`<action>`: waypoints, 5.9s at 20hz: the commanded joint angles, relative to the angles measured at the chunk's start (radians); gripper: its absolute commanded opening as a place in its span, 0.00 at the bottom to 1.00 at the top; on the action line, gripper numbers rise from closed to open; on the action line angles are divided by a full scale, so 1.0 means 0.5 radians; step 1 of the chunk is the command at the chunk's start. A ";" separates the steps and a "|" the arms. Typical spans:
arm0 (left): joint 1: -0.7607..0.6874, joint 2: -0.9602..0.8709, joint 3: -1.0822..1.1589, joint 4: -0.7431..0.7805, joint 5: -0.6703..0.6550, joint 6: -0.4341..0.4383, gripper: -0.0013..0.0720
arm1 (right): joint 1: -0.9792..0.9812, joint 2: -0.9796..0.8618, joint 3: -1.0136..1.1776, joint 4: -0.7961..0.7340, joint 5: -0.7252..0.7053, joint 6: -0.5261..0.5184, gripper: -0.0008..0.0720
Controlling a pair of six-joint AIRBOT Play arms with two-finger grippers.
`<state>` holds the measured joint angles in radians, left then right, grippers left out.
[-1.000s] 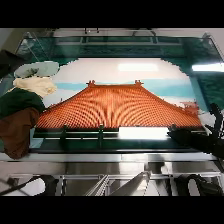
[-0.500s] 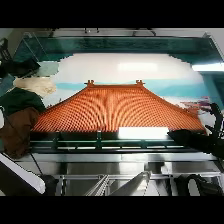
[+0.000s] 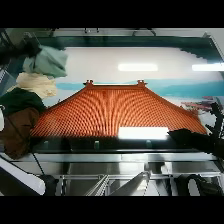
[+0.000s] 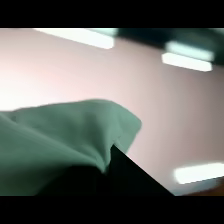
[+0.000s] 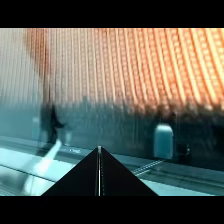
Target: Fold the shirts.
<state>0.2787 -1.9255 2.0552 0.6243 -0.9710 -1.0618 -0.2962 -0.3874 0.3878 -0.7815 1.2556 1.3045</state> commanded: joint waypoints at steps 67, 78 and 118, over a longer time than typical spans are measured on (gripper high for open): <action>-0.462 1.762 -0.749 -0.398 -1.124 -0.164 0.06 | -0.363 -0.500 1.779 1.282 0.020 -0.925 0.04; -0.301 0.859 -1.421 -0.397 -1.041 -0.024 1.00 | 0.325 -1.970 1.555 0.780 -0.134 -0.818 0.64; -0.519 0.574 -0.311 -0.958 -1.039 -0.072 0.05 | -0.278 -1.552 1.656 -0.225 0.066 0.136 0.04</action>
<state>-0.1257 -1.7859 1.8988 0.3592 -1.5463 -1.1233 -0.3702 -1.2331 0.9852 -0.8165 1.2850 1.2301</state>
